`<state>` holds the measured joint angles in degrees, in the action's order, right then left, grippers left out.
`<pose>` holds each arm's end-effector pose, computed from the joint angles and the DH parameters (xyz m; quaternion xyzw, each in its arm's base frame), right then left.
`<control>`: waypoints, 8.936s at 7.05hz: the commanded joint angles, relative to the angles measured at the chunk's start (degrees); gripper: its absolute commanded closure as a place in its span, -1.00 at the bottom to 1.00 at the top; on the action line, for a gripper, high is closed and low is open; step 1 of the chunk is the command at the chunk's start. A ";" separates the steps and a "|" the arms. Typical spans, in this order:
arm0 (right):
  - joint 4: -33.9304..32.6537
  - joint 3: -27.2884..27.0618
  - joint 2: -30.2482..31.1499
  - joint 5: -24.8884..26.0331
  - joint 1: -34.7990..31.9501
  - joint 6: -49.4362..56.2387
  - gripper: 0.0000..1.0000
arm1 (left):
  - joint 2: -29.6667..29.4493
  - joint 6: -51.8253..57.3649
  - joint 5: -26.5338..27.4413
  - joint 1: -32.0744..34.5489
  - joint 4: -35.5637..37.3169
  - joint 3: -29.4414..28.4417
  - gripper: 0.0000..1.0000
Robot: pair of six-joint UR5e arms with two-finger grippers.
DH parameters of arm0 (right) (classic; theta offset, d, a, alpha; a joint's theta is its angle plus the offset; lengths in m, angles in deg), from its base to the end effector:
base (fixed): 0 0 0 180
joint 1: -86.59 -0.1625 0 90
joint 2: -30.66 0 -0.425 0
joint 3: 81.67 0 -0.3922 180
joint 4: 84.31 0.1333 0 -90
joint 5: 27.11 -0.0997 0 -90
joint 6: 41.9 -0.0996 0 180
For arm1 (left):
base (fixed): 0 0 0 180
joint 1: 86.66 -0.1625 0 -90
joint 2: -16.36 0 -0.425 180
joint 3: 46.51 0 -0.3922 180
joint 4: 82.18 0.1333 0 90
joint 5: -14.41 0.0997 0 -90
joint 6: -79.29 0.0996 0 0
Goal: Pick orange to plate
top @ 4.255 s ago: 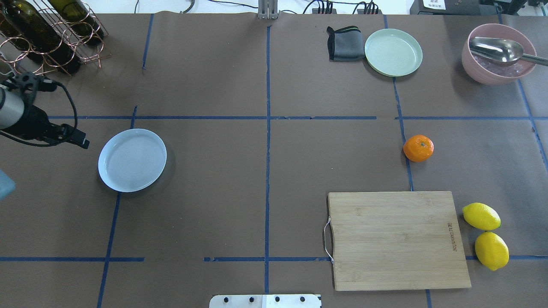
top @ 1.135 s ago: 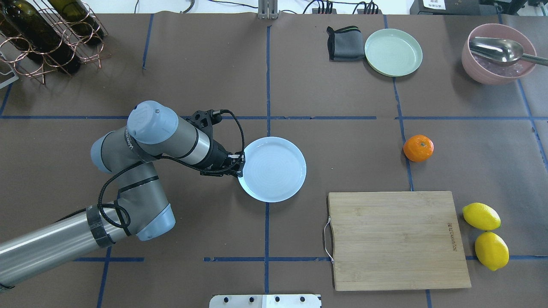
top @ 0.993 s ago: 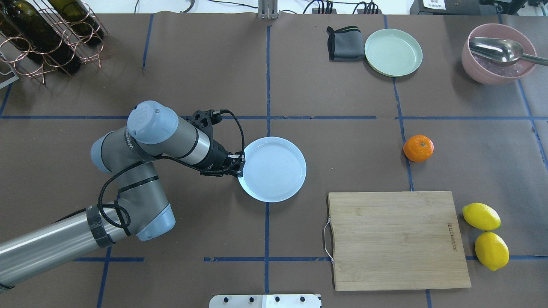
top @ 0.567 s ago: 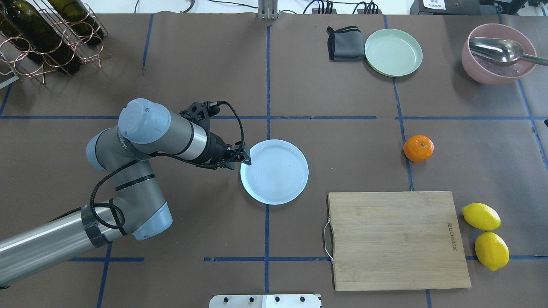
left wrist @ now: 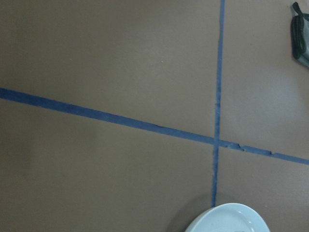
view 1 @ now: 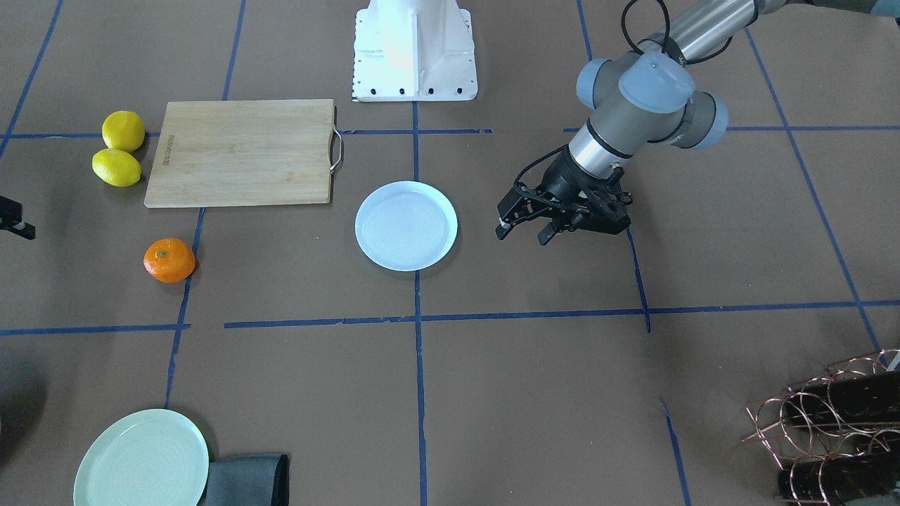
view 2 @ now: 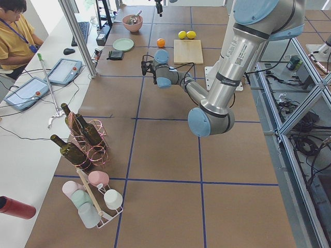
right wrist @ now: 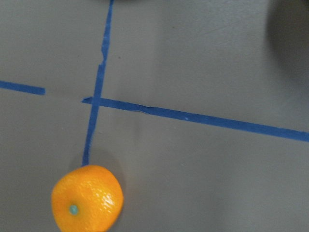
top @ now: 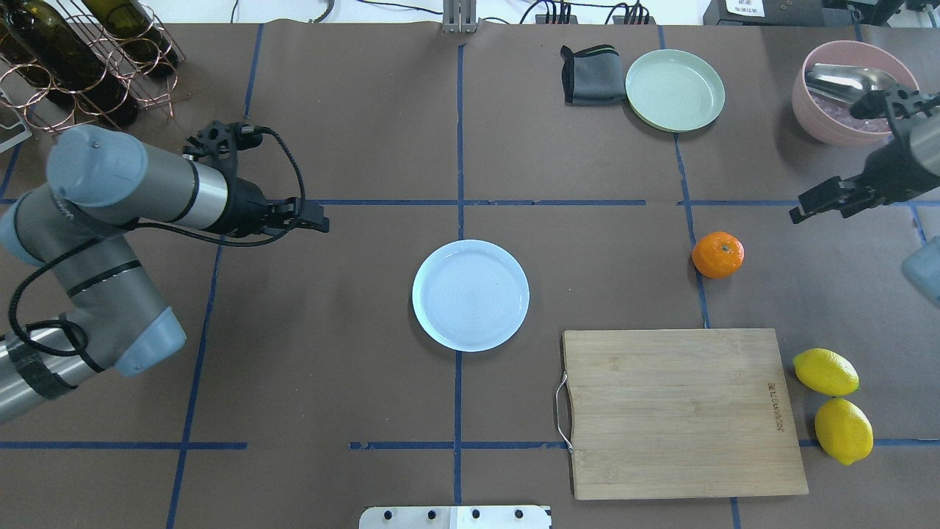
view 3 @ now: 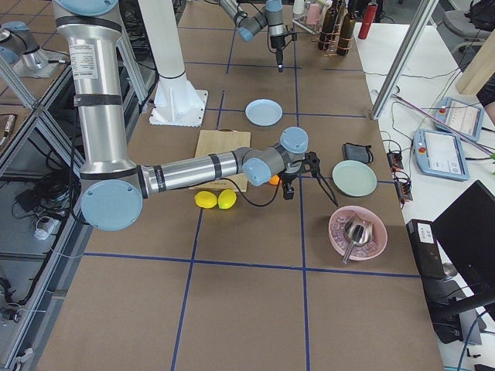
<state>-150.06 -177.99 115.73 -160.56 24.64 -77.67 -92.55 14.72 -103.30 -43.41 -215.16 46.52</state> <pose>-0.1988 -0.5109 0.5104 0.0541 -0.4490 -0.0530 0.8903 0.3947 -0.4907 0.3651 0.1271 0.5442 0.0001 0.8292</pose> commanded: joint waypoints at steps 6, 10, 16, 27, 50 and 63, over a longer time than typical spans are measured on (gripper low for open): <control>5.46 -0.89 -2.28 15.94 13.96 -18.99 -1.00 | 5.29 16.58 -3.58 5.27 -0.35 -0.57 -0.97; 5.46 -0.54 -0.96 18.83 17.02 -18.99 -1.00 | 5.82 16.58 -3.66 5.35 -0.61 -0.31 -0.98; 5.46 0.87 -1.92 19.46 18.01 -18.99 -0.58 | 5.73 16.58 -3.58 5.27 -0.70 -0.49 -0.98; -6.14 1.37 -30.47 36.60 39.63 -50.01 1.00 | 6.96 16.58 -6.92 5.88 -0.70 2.59 -0.98; -27.67 -0.18 2.55 -3.75 -24.62 48.60 -1.00 | 9.27 84.62 -19.66 47.89 53.81 2.85 -1.00; -32.51 0.16 1.68 -1.46 -23.57 46.24 -1.00 | 15.04 74.68 -20.45 45.61 47.38 -1.37 -1.00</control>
<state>-182.67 -178.26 117.53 -162.36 0.86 -30.51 -77.90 89.64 -123.69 2.37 -167.42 45.10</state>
